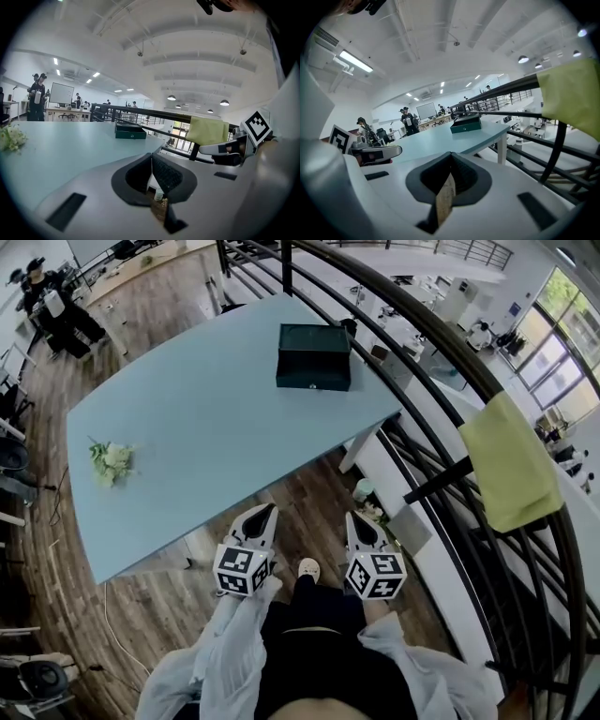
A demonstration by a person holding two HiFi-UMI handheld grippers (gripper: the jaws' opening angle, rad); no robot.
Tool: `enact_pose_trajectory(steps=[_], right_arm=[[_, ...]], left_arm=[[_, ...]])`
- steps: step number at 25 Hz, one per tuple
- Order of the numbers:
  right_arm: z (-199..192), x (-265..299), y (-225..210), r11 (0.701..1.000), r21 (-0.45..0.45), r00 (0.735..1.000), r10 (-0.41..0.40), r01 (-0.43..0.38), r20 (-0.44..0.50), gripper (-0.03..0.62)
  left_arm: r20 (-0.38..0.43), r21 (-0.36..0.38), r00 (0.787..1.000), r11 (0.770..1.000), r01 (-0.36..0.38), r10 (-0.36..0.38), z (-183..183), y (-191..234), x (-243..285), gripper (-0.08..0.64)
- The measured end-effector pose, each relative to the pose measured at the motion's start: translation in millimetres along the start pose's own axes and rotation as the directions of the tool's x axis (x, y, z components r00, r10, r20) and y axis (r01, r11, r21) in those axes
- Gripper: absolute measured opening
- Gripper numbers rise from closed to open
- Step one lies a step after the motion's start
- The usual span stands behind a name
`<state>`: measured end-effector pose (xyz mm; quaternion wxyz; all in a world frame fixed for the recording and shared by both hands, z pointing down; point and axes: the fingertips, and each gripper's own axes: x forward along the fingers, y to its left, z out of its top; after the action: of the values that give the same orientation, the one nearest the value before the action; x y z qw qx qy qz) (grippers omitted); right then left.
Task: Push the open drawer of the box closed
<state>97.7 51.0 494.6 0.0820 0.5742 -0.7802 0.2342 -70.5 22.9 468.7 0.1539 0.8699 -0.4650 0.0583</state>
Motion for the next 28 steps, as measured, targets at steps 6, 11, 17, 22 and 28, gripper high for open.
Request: enact_pose_trajectory(steps=[6, 11, 17, 22, 28], right_arm=[[19.0, 32.0, -18.9, 1.0, -0.019, 1.0, 0.023, -0.023, 0.002, 0.008], [40.3, 46.0, -35.8, 0.999, -0.033, 0.999, 0.029, -0.029, 0.021, 0.008], [30.9, 50.0, -41.6, 0.999, -0.008, 0.999, 0.037, -0.037, -0.001, 0.008], [20.2, 50.6, -40.7, 0.999, 0.012, 0.999, 0.044, -0.043, -0.024, 0.008], [22.1, 60.2, -52.6, 0.999, 0.037, 0.999, 0.03, -0.029, -0.033, 0.008]], left_arm=[[0.011, -0.007, 1.0, 1.0, -0.029, 0.029, 7.9, 15.8, 35.0, 0.018], [0.039, -0.006, 0.998, 0.999, -0.039, 0.039, 21.5, 15.7, 59.1, 0.018], [0.028, -0.022, 0.999, 0.999, -0.042, 0.043, 15.6, 7.6, 63.9, 0.018], [0.005, -0.027, 0.998, 0.998, -0.06, 0.061, 8.8, 13.8, 62.0, 0.018], [-0.008, -0.026, 0.999, 0.998, -0.049, 0.049, 9.1, 15.2, 78.6, 0.018]])
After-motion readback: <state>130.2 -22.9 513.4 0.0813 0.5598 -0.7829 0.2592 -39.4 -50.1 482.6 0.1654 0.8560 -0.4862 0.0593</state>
